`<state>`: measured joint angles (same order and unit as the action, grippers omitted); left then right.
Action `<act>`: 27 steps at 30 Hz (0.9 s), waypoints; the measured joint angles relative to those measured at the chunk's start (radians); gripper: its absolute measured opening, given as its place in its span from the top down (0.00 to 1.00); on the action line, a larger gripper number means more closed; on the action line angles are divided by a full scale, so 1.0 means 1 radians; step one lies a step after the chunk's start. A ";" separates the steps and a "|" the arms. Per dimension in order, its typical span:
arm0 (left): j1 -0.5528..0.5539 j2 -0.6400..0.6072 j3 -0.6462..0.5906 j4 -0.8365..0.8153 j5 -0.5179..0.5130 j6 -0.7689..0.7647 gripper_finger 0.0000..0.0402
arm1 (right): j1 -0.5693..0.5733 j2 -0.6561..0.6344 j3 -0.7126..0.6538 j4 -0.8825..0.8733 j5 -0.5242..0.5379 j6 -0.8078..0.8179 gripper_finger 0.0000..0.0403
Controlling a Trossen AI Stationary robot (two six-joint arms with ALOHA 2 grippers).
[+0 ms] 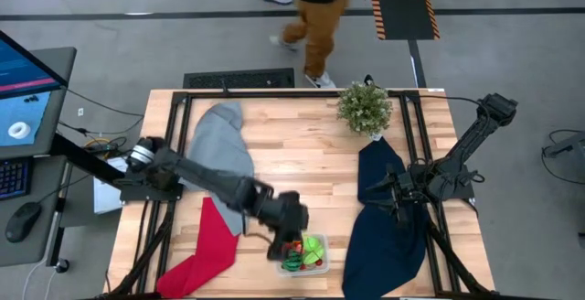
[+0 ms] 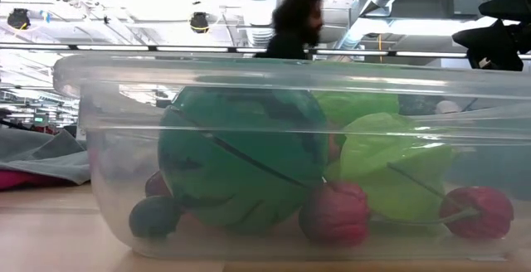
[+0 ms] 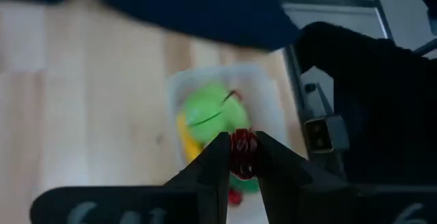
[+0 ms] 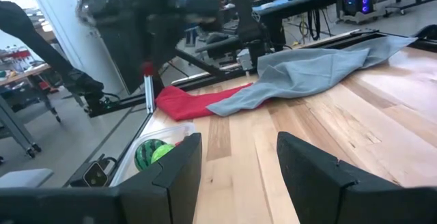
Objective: Pick and placing Produce into tupperware
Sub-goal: Put the cherry into the transparent bin
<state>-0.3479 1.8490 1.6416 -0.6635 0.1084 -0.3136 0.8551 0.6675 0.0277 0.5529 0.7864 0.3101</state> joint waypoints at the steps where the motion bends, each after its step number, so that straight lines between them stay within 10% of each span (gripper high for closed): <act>1: -0.022 0.007 0.000 0.021 -0.016 -0.001 0.87 | 0.000 0.000 0.000 0.000 0.000 0.000 0.47; 27: -0.107 0.117 -0.005 0.011 -0.050 -0.075 0.82 | 0.000 0.000 0.000 -0.007 0.000 0.012 0.47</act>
<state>-0.4553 1.9663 1.6363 -0.6529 0.0580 -0.3885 0.8549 0.6674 0.0280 0.5461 0.7864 0.3223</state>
